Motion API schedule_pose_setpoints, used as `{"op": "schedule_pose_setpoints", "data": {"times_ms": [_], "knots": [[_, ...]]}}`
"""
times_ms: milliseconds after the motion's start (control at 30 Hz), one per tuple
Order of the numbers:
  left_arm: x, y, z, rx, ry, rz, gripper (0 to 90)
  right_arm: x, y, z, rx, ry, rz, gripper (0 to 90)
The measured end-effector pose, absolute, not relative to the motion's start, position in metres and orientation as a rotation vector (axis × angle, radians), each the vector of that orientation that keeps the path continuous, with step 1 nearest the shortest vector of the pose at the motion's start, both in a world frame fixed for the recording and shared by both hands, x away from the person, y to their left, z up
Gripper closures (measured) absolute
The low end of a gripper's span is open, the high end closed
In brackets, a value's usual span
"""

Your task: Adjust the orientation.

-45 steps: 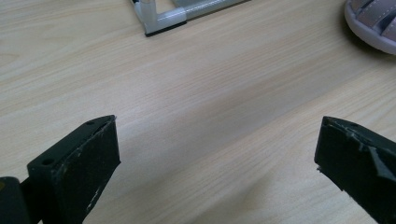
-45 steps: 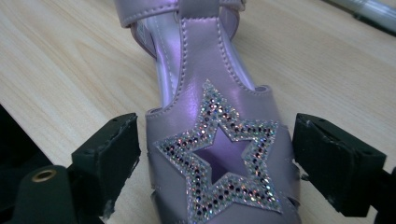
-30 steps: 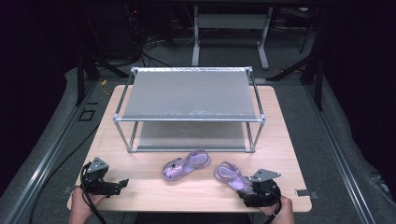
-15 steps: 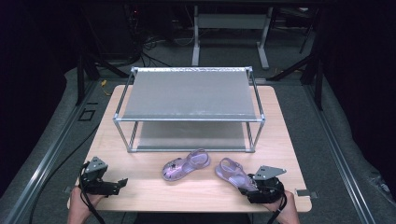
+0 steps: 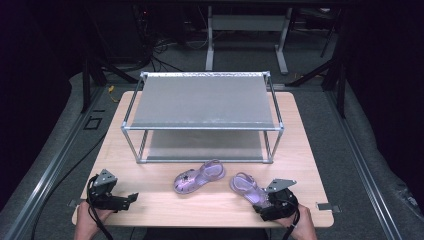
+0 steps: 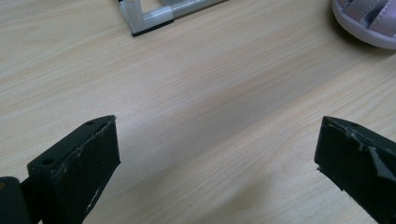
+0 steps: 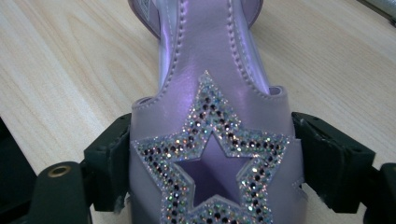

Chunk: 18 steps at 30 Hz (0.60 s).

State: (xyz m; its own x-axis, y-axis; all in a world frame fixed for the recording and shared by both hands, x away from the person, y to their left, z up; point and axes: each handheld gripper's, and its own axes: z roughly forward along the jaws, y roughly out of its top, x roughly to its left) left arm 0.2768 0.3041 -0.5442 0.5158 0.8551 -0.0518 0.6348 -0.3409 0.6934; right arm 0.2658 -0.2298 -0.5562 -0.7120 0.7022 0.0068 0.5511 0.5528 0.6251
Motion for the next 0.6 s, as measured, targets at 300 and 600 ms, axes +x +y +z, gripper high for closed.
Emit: {"op": "schedule_pose_setpoints", "data": {"times_ms": [300, 600], "knots": [[0.275, 0.305, -0.54, 2.086, 1.194, 0.438, 0.0, 0.262, -0.231, -0.55, 0.935, 2.513, 0.962, 21.0], [0.274, 0.305, -0.537, 2.081, 1.176, 0.442, 0.0, 0.263, -0.211, -0.538, 0.65, 2.649, 1.103, 21.0]]}}
